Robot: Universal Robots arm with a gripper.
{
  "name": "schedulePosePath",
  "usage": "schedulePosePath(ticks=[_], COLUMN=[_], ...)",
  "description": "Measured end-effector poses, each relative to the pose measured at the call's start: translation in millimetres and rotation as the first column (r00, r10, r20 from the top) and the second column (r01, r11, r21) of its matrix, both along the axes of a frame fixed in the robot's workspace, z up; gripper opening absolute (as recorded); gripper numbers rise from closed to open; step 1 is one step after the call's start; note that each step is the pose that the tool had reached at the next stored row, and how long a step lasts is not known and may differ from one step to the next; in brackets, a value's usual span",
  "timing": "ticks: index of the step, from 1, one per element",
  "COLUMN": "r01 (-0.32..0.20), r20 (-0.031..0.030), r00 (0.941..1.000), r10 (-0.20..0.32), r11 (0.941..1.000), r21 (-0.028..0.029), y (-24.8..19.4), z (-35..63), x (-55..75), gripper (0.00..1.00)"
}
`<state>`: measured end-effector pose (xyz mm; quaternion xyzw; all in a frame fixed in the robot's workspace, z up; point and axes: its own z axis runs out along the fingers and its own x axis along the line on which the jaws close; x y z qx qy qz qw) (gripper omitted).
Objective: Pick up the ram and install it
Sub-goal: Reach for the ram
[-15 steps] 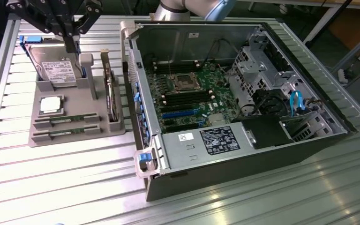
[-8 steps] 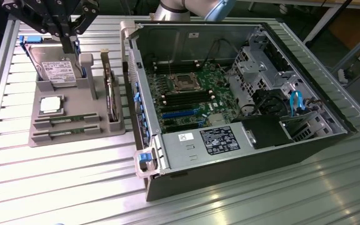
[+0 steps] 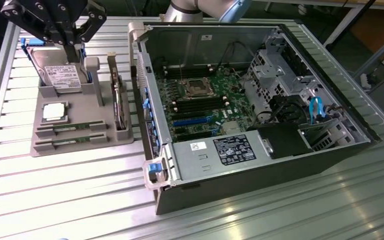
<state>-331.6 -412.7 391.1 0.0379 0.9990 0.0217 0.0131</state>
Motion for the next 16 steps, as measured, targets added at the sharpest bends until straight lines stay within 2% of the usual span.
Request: schedulePosePath(ticks=[16], r01=[0.0], r20=[-0.0001], r00=[1.0], r10=[0.0], r11=[1.0], r21=[0.0], y=[-12.7], z=[-1.4], x=[0.0], gripper=[0.09])
